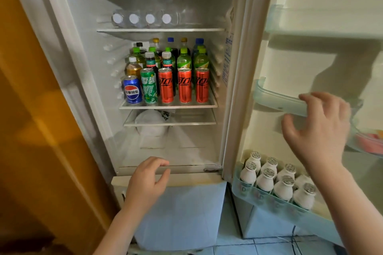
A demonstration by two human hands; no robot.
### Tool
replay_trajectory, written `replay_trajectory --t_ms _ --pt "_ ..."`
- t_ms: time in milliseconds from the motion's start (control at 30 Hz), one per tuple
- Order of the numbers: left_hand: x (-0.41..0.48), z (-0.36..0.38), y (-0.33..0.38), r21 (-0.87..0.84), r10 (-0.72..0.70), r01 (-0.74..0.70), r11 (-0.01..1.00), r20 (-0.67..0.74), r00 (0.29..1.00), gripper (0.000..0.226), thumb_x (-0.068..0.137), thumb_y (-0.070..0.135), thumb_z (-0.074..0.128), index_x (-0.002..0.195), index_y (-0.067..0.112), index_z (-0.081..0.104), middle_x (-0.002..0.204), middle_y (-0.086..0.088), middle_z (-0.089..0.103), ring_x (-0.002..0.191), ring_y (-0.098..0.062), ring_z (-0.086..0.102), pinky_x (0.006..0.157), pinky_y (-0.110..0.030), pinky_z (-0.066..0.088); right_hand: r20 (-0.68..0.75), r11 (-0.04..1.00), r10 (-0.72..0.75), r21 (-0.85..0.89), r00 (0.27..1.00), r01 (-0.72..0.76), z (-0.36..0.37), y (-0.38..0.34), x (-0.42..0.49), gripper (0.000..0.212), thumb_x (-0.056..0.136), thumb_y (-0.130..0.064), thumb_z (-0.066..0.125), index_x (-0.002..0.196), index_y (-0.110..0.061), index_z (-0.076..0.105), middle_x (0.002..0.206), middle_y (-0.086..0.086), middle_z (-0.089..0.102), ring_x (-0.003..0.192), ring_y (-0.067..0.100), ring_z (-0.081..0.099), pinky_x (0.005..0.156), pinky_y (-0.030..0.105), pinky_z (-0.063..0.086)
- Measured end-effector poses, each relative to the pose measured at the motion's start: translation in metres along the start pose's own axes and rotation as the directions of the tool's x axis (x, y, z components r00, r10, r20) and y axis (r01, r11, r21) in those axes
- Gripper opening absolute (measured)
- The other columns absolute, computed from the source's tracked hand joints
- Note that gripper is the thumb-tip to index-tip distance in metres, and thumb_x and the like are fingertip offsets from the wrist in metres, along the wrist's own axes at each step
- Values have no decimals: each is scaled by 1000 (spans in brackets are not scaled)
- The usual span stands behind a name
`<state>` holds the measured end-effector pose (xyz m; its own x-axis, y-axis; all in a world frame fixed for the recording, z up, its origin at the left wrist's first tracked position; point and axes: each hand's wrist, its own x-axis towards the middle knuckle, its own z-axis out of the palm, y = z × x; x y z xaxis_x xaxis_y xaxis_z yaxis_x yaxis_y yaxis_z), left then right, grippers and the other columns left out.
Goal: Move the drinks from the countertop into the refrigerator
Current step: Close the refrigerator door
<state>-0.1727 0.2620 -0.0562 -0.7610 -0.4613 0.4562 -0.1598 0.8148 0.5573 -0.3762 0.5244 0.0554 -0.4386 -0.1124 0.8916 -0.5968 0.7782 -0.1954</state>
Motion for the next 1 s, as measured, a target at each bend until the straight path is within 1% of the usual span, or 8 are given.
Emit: replay_trajectory --t_ms 100,333,433,600,700,800,900,1000 --pt "-4 -3 9 13 2 -3 1000 8 1000 13 86 14 65 98 17 68 95 14 60 92 -3 56 76 -2 33 47 999 9 -51 999 -7 4 -4 -5 48 76 -27 50 112 4 56 108 25 56 102 43 48 92 48 38" --pt "-23 -20 3 -24 -22 23 999 21 1000 13 89 19 61 100 25 65 97 20 57 94 4 52 77 1 33 119 991 73 -116 990 -59 3 -26 -9 63 68 -34 46 115 7 52 113 27 54 110 46 46 98 48 36" --pt "-34 -32 -7 -49 -32 34 998 37 999 14 89 18 61 100 27 64 98 22 56 97 2 54 81 -4 35 157 990 76 -133 985 -56 -4 -36 -14 66 66 -32 51 118 9 51 117 28 53 114 47 44 102 49 33" --pt "-48 -65 -25 -79 -27 30 996 41 999 15 90 22 60 100 34 61 98 30 52 99 7 52 80 -19 51 234 978 58 -209 970 -8 -15 -63 -20 75 67 -36 56 126 9 47 122 29 50 117 46 41 104 48 28" --pt "-56 -87 -38 -96 -37 40 995 33 999 16 90 24 60 99 37 59 99 30 53 99 10 51 77 -16 50 367 944 59 -323 928 68 -20 -83 -28 83 69 -40 66 134 5 39 136 27 40 129 42 30 109 47 19" --pt "-62 -106 -48 -117 -32 36 992 35 999 18 90 22 60 98 38 57 98 29 53 98 8 52 71 -13 49 503 910 82 -389 860 141 -28 -101 -33 92 74 -51 61 143 -3 27 154 20 17 143 34 8 115 44 8" --pt "-66 -121 -55 -143 -10 16 990 41 999 18 90 19 60 100 35 58 99 28 54 97 12 51 73 -7 42 583 930 65 -330 810 163 -41 -119 -36 87 80 -54 56 147 -9 23 158 14 1 146 28 -4 117 43 5" --pt "-68 -129 -58 -178 -4 11 984 38 999 17 90 17 60 101 31 60 98 23 55 95 9 51 75 -5 38 536 977 51 -202 843 70 -65 -143 -49 74 82 -43 59 143 -8 34 157 14 14 146 27 7 117 42 10"
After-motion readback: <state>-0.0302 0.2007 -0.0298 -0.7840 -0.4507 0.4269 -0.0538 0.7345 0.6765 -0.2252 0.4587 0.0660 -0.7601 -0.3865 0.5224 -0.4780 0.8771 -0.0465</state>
